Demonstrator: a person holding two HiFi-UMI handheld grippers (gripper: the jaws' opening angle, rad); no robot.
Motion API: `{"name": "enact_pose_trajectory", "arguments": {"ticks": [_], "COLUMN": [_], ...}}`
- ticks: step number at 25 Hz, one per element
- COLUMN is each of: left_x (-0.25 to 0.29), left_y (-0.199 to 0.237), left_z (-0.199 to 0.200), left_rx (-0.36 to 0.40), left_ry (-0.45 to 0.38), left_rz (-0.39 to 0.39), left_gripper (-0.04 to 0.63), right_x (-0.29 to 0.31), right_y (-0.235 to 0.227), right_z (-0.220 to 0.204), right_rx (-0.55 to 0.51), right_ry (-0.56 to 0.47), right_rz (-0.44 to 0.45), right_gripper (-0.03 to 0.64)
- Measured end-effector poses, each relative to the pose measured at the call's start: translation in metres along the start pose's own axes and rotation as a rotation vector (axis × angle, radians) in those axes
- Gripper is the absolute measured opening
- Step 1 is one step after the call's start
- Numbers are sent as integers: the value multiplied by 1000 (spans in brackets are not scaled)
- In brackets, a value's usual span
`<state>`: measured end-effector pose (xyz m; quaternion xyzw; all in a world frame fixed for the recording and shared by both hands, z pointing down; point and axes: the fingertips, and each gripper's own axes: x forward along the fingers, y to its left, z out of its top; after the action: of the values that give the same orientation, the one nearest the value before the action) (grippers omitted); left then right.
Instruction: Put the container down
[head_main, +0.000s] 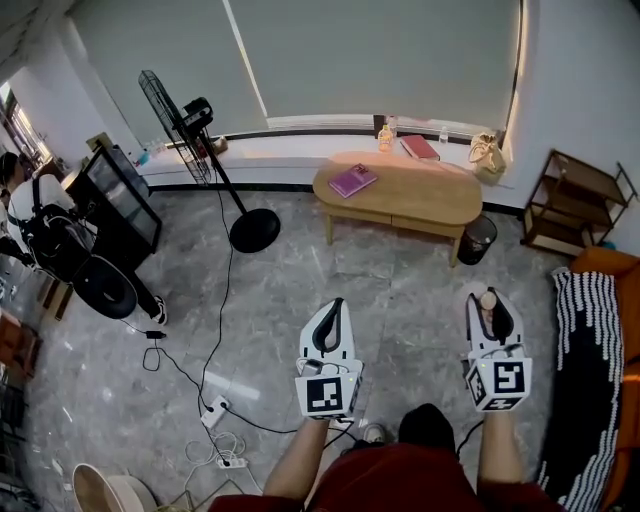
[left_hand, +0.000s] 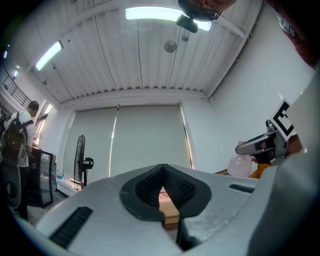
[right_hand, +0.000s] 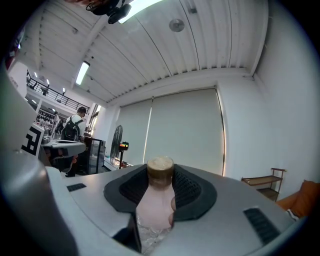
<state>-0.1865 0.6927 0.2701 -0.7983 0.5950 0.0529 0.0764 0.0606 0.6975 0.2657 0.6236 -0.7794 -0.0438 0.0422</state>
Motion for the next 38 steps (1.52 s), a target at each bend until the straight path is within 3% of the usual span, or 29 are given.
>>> {"name": "enact_pose_trajectory", "arguments": {"ticks": [10, 24, 38], "left_x": [80, 251, 379], "left_y": [-15, -81, -160], "left_z": [-21, -61, -91], "left_rx": [17, 59, 65], "left_ry": [4, 67, 86], "left_rz": [-6, -24, -74], "left_gripper": [6, 6, 6], "right_x": [65, 190, 247], "right_y": [-49, -191, -318], "right_z": [-28, -68, -99], "right_rx": [19, 87, 108], "right_ry": [40, 82, 103], "right_rz": [1, -15, -66], "right_gripper": [140, 140, 140]}}
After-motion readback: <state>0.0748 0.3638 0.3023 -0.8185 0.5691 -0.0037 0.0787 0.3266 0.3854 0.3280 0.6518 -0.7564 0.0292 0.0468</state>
